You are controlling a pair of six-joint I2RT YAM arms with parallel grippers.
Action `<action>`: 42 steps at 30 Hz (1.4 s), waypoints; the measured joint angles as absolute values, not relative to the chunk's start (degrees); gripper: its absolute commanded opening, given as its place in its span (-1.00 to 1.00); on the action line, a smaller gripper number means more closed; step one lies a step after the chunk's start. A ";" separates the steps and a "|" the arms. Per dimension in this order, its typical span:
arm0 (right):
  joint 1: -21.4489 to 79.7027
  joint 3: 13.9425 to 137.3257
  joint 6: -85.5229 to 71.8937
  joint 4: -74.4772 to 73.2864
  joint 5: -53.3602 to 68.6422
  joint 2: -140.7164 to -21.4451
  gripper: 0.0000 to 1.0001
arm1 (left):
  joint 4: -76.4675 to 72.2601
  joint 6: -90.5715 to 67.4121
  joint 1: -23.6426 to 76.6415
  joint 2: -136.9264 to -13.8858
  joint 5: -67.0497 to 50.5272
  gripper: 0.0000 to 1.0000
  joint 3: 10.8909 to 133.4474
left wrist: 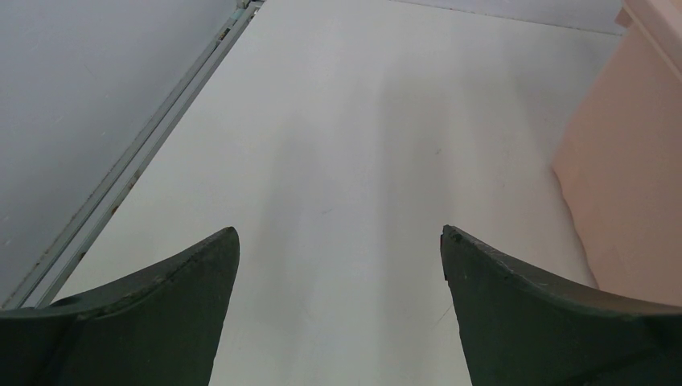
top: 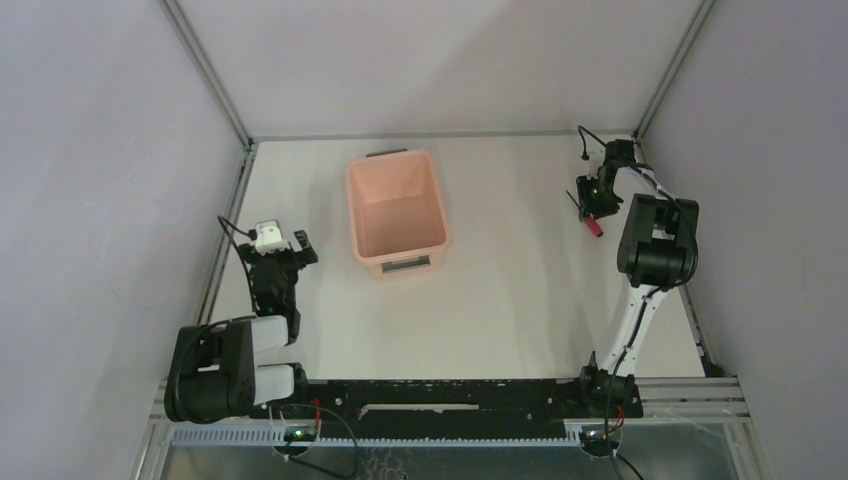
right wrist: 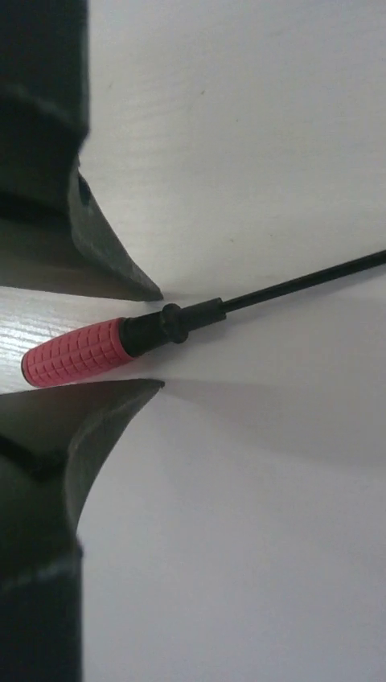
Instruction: Put the screwdriver in the bin
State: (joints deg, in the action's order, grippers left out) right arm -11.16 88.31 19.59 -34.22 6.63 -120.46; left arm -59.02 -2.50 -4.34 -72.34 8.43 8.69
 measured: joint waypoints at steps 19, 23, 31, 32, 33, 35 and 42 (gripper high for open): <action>-11.11 97.34 0.99 -54.26 2.07 -107.59 -1.00 | -59.02 -2.50 -4.34 -72.34 8.43 1.00 8.69; -9.54 100.51 -4.73 -59.53 -0.78 -101.82 -1.00 | -59.02 -2.50 -4.34 -72.34 8.43 1.00 8.69; 6.76 115.55 -11.79 -67.53 -0.71 -99.59 -1.00 | -59.02 -2.50 -4.34 -72.34 8.43 1.00 8.69; 10.13 118.45 -12.45 -68.34 0.12 -99.96 -1.00 | -59.02 -2.52 -4.34 -72.34 8.43 1.00 8.69; 13.65 121.67 -13.19 -68.88 1.02 -100.57 -1.00 | -59.02 -2.50 -4.34 -72.34 8.43 1.00 8.69; 19.27 127.63 -14.28 -70.13 1.91 -102.52 -1.00 | -59.02 -2.50 -4.34 -72.34 8.43 1.00 8.69; 34.70 141.16 -20.51 -69.38 3.49 -112.88 -1.00 | -59.02 -2.50 -4.34 -72.34 8.43 1.00 8.69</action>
State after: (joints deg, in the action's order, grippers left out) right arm 34.70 141.16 -20.51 -69.38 3.49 -112.88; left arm -59.02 -2.50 -4.34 -72.34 8.43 8.69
